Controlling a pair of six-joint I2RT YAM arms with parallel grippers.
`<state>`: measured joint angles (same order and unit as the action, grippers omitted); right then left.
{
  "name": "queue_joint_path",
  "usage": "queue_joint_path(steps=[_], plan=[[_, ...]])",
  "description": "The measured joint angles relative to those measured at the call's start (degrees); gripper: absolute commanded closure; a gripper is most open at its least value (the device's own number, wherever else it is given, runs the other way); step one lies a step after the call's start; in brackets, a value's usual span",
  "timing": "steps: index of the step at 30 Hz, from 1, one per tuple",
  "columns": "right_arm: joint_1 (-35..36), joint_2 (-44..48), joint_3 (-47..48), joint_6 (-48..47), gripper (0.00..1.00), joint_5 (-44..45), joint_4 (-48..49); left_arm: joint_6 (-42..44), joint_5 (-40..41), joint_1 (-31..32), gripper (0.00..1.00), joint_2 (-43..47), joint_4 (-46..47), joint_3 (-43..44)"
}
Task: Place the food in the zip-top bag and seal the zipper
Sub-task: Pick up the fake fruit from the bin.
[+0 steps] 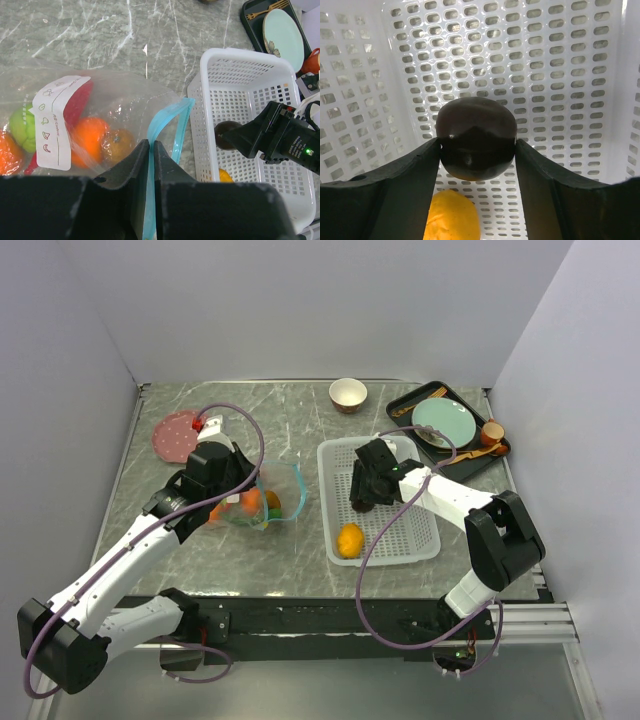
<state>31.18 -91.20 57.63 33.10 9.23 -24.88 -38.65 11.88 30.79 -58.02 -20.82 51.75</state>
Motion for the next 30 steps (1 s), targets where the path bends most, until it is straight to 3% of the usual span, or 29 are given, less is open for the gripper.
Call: queue_joint_path(steps=[9, 30], plan=[[0.0, 0.0, -0.02, -0.48, 0.6, -1.22, 0.26, 0.0, 0.02, 0.0, 0.85, 0.0, -0.02, 0.0], [-0.02, 5.18, -0.85, -0.37, 0.65, -1.33, 0.26, 0.0, -0.02, 0.0, 0.85, -0.02, -0.02, 0.0]])
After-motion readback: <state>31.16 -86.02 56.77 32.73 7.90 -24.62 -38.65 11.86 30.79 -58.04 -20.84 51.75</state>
